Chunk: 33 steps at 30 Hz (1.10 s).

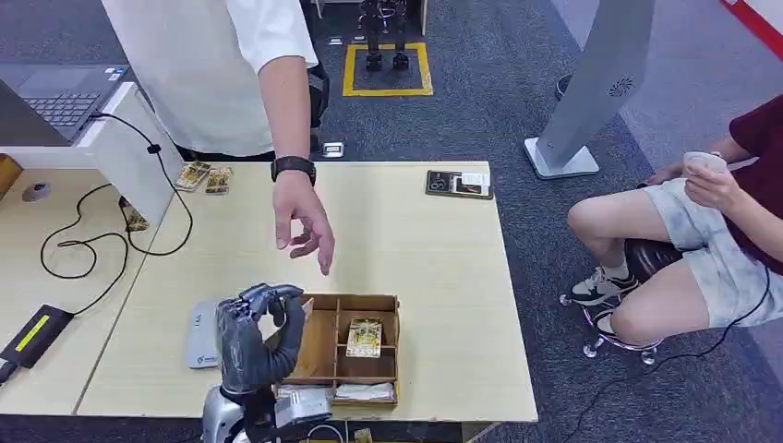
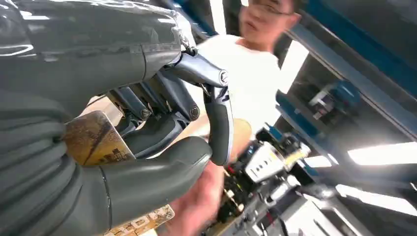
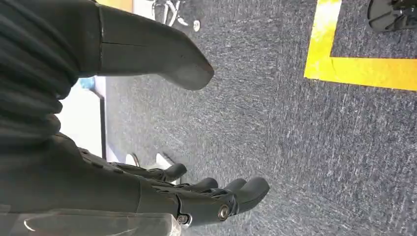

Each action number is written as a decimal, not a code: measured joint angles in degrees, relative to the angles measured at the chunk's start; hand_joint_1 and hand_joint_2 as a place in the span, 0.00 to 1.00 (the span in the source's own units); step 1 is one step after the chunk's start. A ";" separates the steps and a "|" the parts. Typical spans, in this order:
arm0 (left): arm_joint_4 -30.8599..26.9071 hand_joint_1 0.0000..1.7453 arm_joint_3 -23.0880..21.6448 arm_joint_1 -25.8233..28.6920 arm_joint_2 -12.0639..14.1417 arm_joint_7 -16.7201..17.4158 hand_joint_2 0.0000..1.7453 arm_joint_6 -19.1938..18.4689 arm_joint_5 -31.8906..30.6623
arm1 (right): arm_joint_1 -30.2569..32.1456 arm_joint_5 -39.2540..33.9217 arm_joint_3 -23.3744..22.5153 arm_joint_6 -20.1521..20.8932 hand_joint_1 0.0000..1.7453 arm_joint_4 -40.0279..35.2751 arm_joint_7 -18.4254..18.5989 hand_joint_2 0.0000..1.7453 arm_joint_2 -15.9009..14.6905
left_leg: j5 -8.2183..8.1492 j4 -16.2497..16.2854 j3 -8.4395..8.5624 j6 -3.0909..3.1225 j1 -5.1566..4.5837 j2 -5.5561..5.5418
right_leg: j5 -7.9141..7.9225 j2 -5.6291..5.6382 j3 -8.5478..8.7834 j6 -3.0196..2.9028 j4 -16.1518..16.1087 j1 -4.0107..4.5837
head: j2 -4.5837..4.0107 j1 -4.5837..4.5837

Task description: Pass the card to the sensor for recognition and then transmit it.

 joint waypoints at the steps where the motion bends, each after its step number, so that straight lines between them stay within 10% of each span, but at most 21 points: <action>1: 0.09 1.00 0.13 -1.27 0.05 0.97 1.00 0.00 0.82 | -0.12 0.02 0.20 -0.02 0.00 0.00 0.07 1.00 0.02 | 0.01 0.00 0.01 0.00 0.00 0.00 | 0.03 0.00 0.00 0.01 0.00 0.00 | 0.00 0.02; 19: 4.35 0.97 4.48 -10.85 -0.90 3.88 1.00 0.00 4.40 | -1.00 1.71 3.13 -0.52 0.00 0.00 1.84 1.00 0.13 | 0.06 0.01 -0.01 0.04 0.00 0.01 | 0.08 0.02 -0.03 0.02 0.00 0.00 | 0.00 0.02; 20: 4.52 0.16 4.48 -10.96 -0.89 3.87 1.00 0.00 4.66 | -1.01 1.73 3.19 -0.55 0.00 0.00 1.84 1.00 0.13 | 0.06 0.01 -0.01 0.04 0.00 0.01 | 0.08 0.02 -0.03 0.02 0.00 0.00 | 0.00 0.02; 21: 4.68 0.00 4.48 -11.03 -0.89 3.94 1.00 0.00 4.84 | -1.01 1.73 3.26 -0.57 0.00 0.00 1.84 1.00 0.13 | 0.06 0.01 -0.01 0.04 0.00 0.01 | 0.08 0.02 -0.03 0.02 0.00 0.00 | 0.00 0.02; 33: 5.16 0.00 4.17 -11.18 -0.74 4.53 1.00 0.00 5.71 | -1.02 1.73 3.61 -0.70 0.00 0.00 1.84 1.00 0.13 | 0.06 0.01 -0.01 0.04 0.00 0.01 | 0.08 0.02 -0.03 0.02 0.00 0.00 | 0.00 0.02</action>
